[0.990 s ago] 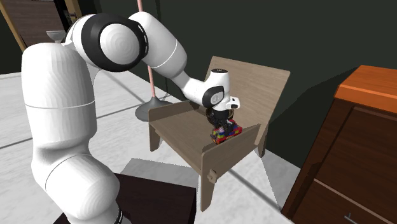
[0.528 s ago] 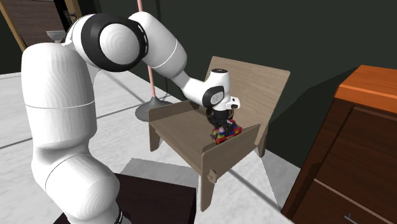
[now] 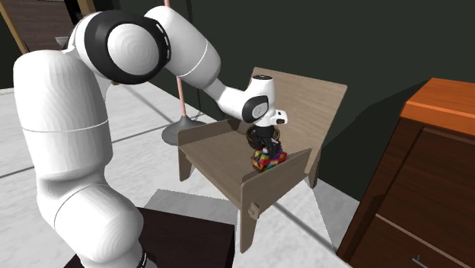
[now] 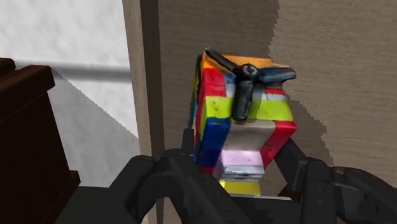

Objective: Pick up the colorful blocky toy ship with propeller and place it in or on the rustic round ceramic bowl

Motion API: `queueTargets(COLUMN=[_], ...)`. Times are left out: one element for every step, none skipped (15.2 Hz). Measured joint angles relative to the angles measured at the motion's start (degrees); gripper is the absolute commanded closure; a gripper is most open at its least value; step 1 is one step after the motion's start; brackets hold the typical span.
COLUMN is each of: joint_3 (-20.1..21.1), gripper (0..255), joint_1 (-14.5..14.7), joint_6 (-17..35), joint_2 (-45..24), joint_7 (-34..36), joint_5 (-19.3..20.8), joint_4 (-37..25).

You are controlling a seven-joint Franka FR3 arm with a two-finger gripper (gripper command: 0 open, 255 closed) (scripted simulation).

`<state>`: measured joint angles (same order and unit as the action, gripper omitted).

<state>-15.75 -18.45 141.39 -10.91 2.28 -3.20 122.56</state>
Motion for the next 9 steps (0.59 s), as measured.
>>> queueTargets(joint_3=[-0.07, -0.12, -0.2, -0.25, -0.27, -0.31, -0.37, -0.41, -0.48], gripper=[255, 255, 255, 255, 255, 255, 255, 255, 255], joint_1=[0.02, 0.1, 0.07, 0.08, 0.21, 0.25, 0.23, 0.24, 0.22], joint_6=[-0.67, -1.38, -2.24, -3.06, -3.76, -4.48, -5.07, -5.76, -6.5], joint_2=[0.36, 0.9, 1.22, 1.54, 2.11, 2.61, 2.96, 3.26, 3.73], joint_7=[0.08, 0.28, 0.29, 0.36, 0.65, 0.75, 0.76, 0.82, 0.83], joint_5=[0.17, 0.42, 0.56, 0.71, 0.99, 1.19, 1.32, 1.45, 1.62], joint_4=[-0.33, -0.52, -1.08, -1.56, -1.71, -1.95, -2.21, -2.6, -2.88])
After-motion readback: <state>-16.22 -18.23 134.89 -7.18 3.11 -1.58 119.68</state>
